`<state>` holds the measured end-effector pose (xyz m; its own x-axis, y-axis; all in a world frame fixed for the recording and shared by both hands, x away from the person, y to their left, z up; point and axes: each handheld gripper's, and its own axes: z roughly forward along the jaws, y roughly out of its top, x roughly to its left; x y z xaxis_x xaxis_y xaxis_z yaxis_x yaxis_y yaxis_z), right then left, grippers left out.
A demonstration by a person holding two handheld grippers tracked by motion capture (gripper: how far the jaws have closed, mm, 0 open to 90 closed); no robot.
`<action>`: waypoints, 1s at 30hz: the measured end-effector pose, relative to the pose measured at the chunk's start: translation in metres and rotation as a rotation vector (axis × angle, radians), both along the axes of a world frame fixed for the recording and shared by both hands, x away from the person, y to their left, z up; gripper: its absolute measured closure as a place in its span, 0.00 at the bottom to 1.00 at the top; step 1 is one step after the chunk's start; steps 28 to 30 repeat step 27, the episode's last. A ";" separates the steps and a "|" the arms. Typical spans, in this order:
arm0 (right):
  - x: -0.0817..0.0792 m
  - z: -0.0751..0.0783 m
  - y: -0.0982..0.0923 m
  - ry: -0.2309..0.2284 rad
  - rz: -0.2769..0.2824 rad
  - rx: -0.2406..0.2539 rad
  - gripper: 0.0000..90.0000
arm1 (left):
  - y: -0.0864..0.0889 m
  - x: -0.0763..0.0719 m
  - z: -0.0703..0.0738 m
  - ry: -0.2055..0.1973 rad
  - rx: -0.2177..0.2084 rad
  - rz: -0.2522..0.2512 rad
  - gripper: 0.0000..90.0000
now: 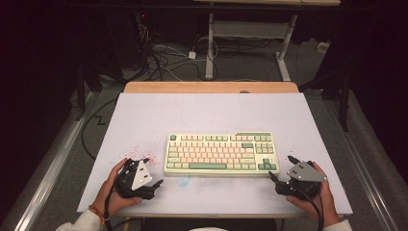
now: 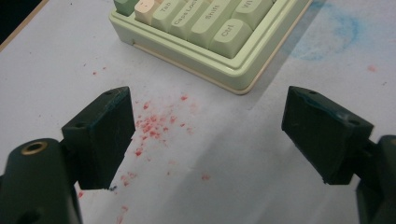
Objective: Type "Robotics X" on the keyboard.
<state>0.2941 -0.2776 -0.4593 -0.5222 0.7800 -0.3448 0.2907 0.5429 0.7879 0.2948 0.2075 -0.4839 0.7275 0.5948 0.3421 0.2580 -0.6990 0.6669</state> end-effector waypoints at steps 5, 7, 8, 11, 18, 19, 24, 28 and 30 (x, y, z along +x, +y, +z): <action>0.000 -0.001 -0.001 0.000 0.002 -0.008 0.22 | -0.002 0.000 -0.001 0.003 0.016 -0.005 0.18; -0.001 0.000 -0.001 -0.001 0.004 -0.005 0.22 | -0.003 -0.001 0.000 0.002 0.013 -0.007 0.18; -0.001 0.000 -0.001 -0.003 0.006 -0.006 0.22 | -0.003 -0.001 0.000 0.002 0.013 -0.007 0.18; -0.001 0.000 -0.001 -0.002 0.007 -0.006 0.22 | -0.002 0.000 -0.001 0.007 0.016 -0.007 0.18; 0.000 -0.001 0.000 0.005 0.009 -0.012 0.22 | -0.003 0.001 -0.002 0.012 0.016 -0.007 0.18; 0.000 -0.002 0.000 0.007 0.011 -0.012 0.22 | -0.003 0.002 -0.002 0.014 0.018 -0.006 0.18; 0.001 -0.003 0.002 0.017 0.019 -0.021 0.22 | -0.004 0.003 -0.002 0.021 0.022 -0.011 0.18; 0.001 -0.005 0.003 0.015 0.020 -0.023 0.22 | -0.005 0.005 -0.002 0.022 0.019 -0.013 0.18; 0.001 -0.005 0.003 0.015 0.020 -0.023 0.22 | -0.005 0.005 -0.002 0.022 0.019 -0.013 0.18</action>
